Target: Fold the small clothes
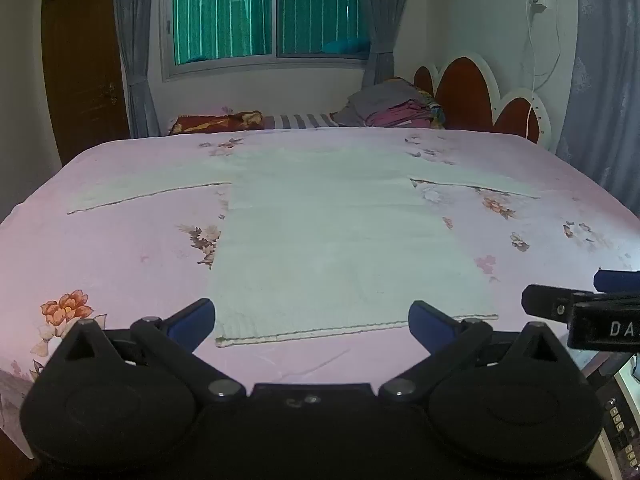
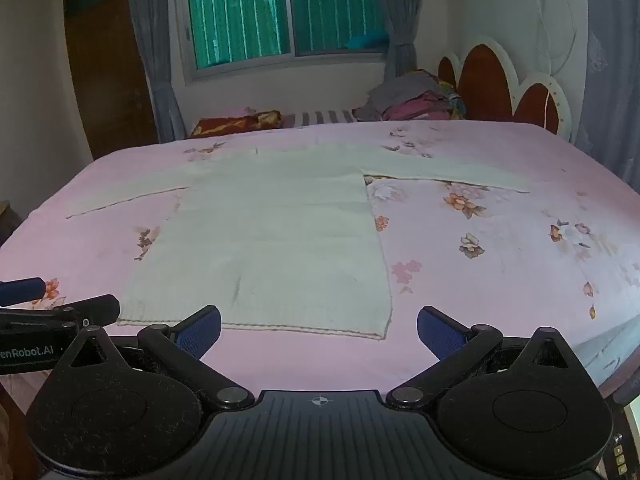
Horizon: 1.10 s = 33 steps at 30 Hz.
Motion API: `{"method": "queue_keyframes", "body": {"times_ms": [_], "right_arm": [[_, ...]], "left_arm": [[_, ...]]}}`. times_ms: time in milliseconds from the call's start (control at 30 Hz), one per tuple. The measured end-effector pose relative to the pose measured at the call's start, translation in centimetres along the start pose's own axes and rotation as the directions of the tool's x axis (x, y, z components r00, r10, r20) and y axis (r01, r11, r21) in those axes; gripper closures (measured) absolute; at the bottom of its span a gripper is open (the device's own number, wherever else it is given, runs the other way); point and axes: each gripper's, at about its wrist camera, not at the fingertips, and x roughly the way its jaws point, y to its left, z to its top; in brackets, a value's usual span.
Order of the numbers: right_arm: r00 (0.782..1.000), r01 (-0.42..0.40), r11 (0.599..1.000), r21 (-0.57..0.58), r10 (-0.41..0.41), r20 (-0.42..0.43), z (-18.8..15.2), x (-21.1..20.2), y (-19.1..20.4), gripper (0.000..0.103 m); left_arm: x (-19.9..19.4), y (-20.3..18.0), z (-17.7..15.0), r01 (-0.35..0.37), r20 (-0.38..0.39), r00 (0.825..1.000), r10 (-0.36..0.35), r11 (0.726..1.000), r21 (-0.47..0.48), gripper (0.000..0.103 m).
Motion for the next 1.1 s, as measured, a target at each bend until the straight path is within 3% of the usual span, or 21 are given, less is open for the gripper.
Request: {"method": "queue_keyframes", "body": {"times_ms": [1100], "right_arm": [[1.000,0.004,1.000,0.012,-0.004,0.011,0.4,-0.7,-0.6,0.000]], "left_arm": [[0.1,-0.3,-0.3,-0.008,-0.001,1.000,0.008,1.000,-0.018,0.000]]}}
